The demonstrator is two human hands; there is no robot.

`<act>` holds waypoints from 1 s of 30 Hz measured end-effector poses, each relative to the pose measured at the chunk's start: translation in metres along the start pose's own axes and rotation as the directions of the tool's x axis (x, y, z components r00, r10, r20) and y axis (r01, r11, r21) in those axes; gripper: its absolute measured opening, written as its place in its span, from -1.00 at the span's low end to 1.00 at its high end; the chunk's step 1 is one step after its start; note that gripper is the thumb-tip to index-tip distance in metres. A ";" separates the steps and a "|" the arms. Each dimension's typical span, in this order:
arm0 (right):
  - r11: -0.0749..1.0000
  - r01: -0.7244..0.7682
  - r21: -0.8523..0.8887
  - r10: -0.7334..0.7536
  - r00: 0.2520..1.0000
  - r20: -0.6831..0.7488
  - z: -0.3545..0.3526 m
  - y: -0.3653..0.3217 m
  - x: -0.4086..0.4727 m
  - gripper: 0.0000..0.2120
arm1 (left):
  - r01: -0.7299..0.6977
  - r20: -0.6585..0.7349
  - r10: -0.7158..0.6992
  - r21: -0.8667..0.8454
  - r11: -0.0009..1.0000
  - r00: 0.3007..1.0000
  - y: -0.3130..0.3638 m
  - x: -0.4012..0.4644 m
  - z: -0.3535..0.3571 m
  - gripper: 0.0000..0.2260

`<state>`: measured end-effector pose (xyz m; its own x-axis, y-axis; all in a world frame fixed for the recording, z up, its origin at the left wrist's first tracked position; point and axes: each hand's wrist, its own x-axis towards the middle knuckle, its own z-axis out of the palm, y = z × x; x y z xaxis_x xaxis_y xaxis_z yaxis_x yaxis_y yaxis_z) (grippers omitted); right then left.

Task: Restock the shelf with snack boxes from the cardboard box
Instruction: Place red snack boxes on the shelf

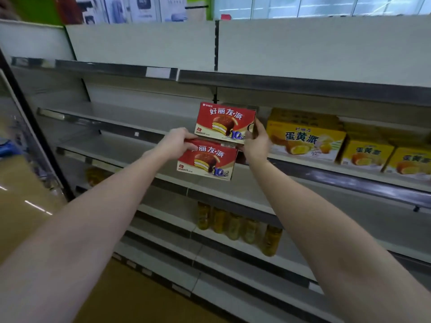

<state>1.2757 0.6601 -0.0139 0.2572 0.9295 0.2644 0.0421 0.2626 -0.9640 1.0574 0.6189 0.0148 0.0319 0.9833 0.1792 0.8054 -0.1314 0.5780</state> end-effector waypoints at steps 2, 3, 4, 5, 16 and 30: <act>0.999 0.015 -0.038 -0.016 1.000 -0.025 0.018 0.002 0.013 -0.56 | -0.019 -0.030 0.018 -0.035 0.999 0.999 -0.014 0.012 -0.011 -0.60; 0.998 0.014 -0.064 -0.016 0.999 -0.042 0.027 0.003 0.020 -0.58 | -0.026 -0.049 0.023 -0.057 0.998 0.999 -0.021 0.019 -0.016 -0.61; 0.997 0.004 -0.081 -0.009 0.998 -0.060 0.037 0.005 0.028 -0.59 | -0.034 -0.064 0.029 -0.073 0.997 0.997 -0.029 0.027 -0.020 -0.61; 0.996 0.000 -0.085 -0.006 0.998 -0.069 0.048 0.007 0.037 -0.61 | -0.038 -0.072 0.033 -0.076 0.996 0.997 -0.036 0.036 -0.024 -0.62; 0.978 -0.106 -0.180 0.111 0.994 0.018 0.178 0.044 0.151 -0.73 | -0.108 -0.084 0.113 0.058 0.992 0.990 -0.104 0.166 -0.083 -0.67; 0.704 0.023 -0.710 -0.006 1.000 0.026 0.231 0.092 0.213 -0.79 | -0.228 -0.270 0.220 0.001 0.974 0.938 -0.186 0.299 -0.054 -0.72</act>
<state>1.1116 0.9419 -0.0398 0.2318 0.9342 0.2712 0.7211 0.0222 -0.6925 0.8850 0.9303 0.0032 0.0473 0.8591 0.5096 0.7776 -0.3519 0.5211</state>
